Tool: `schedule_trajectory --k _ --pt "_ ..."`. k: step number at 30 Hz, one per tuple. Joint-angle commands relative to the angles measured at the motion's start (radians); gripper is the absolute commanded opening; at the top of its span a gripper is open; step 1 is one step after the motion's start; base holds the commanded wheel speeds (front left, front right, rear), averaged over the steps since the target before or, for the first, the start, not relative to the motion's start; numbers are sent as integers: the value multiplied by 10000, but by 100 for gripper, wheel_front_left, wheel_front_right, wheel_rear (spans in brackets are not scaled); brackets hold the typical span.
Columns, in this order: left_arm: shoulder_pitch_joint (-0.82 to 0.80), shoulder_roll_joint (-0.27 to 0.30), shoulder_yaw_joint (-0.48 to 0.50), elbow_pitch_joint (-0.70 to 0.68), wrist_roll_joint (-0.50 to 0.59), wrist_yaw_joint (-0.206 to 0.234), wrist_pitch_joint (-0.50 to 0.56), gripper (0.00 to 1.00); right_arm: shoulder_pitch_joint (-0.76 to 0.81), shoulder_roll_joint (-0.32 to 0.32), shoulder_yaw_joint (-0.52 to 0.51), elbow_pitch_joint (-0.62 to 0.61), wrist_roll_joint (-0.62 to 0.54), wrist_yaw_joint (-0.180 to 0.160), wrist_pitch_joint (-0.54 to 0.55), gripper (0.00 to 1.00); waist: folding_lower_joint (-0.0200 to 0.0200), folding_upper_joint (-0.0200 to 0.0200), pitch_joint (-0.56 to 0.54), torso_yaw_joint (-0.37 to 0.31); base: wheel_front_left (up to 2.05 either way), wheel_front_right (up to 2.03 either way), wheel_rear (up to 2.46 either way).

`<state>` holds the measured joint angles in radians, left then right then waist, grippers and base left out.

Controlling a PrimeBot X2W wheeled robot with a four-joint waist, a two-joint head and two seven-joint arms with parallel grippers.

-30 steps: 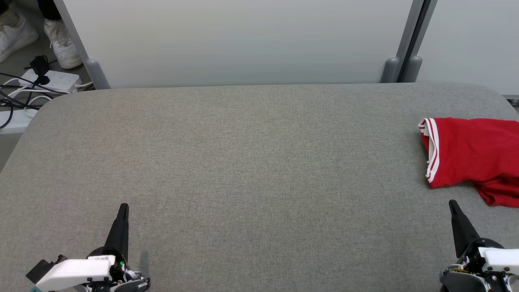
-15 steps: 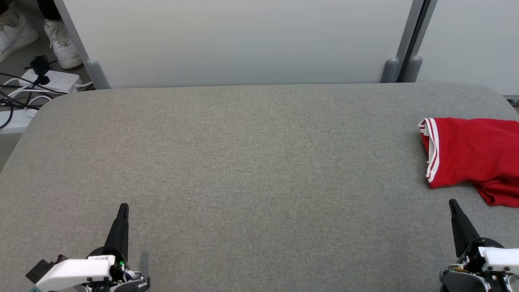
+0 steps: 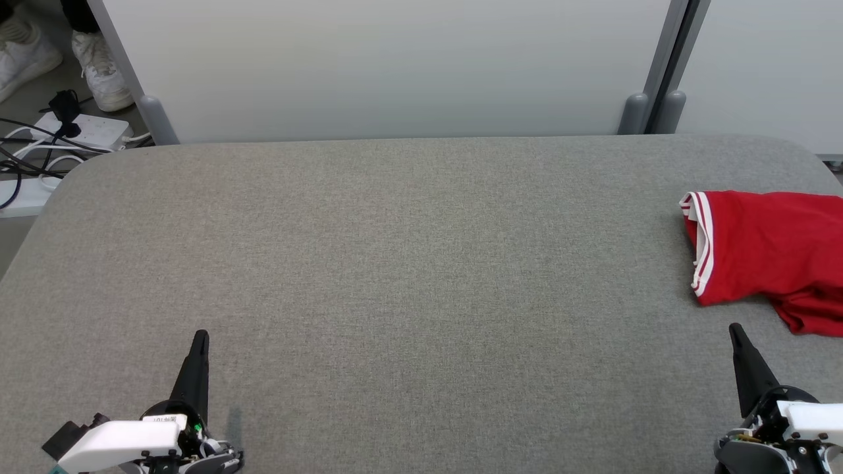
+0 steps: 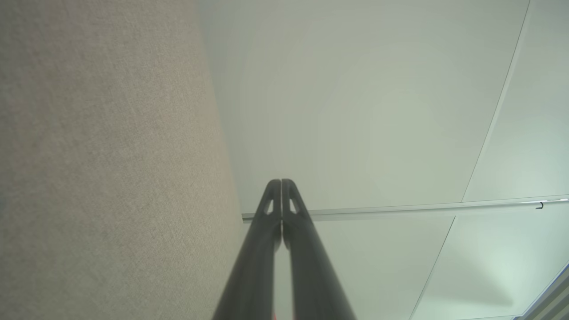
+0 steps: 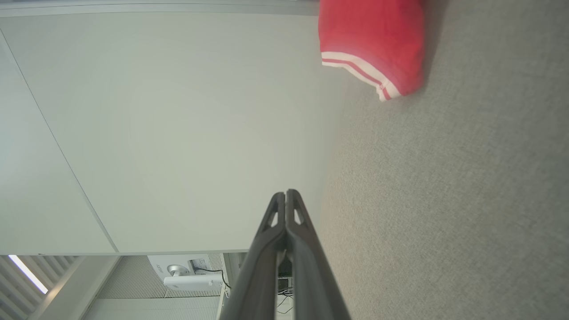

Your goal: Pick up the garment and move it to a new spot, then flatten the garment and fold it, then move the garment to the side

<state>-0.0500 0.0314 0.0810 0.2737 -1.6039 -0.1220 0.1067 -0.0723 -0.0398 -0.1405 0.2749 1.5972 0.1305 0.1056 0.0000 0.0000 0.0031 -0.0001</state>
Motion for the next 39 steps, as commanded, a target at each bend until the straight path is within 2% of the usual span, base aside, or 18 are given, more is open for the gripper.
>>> schedule_trajectory --k 1,39 --pt "-581 189 329 -284 -46 -86 66 0 -356 -104 265 -301 113 2 78 0 0 0 0 1 0 0 0" --pt "-581 189 328 -285 -47 -86 65 0 -356 -104 267 -301 114 2 77 0 0 0 0 1 0 0 0"
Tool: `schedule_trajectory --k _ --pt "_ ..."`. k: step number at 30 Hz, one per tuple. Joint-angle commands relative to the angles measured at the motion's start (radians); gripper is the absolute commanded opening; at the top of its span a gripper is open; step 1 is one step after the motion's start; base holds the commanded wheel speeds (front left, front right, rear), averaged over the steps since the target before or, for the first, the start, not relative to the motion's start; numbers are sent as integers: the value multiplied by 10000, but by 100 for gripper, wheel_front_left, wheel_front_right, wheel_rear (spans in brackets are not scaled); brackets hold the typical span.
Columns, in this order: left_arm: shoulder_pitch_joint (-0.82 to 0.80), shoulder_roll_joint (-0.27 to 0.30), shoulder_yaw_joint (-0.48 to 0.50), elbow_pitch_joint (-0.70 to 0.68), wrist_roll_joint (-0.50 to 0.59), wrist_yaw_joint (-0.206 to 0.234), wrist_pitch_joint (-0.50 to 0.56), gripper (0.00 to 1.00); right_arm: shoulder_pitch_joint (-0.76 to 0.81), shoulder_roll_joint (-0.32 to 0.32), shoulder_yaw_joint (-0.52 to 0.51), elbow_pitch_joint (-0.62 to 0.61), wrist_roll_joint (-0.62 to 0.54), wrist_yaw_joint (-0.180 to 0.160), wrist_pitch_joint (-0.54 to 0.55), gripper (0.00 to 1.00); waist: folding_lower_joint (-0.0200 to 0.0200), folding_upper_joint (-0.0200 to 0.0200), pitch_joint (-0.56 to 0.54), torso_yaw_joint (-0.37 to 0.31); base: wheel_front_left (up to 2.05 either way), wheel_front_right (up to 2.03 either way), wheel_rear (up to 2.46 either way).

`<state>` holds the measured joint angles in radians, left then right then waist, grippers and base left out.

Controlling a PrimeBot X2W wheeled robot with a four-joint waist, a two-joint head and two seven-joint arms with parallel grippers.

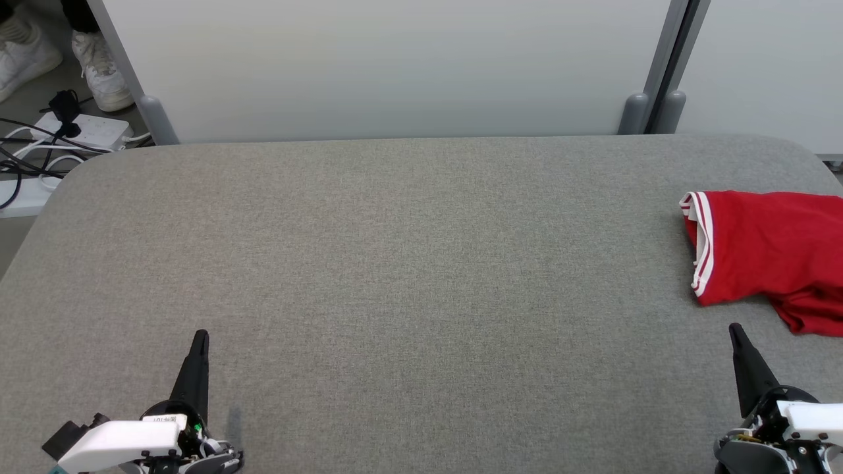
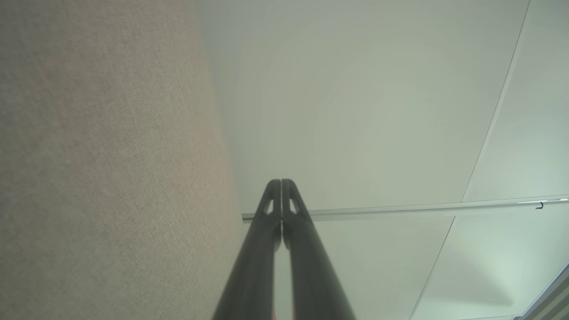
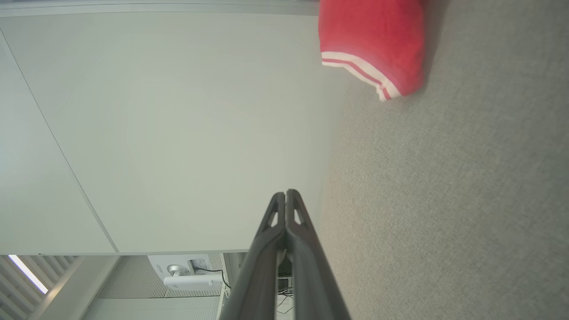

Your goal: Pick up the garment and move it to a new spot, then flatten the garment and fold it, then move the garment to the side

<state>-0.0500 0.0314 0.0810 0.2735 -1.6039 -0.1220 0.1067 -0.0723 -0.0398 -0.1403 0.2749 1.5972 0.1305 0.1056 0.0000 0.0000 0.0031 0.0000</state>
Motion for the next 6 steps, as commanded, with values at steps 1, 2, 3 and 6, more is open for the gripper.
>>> schedule_trajectory --k 1,2,3,6 --pt "-581 189 328 -283 -47 -86 65 0 -356 -104 265 -301 114 2 77 0 0 0 0 0 0 0 0" --pt "-581 189 328 -283 -47 -86 65 0 -356 -104 265 -301 114 2 77 0 0 0 0 0 0 0 0" --pt "-581 189 328 -283 -47 -86 65 0 -356 -104 265 -301 114 2 77 0 0 0 0 0 0 0 0" --pt "-581 189 328 -283 -47 -86 65 0 -356 -104 265 -301 115 2 76 0 0 0 0 0 0 0 0"
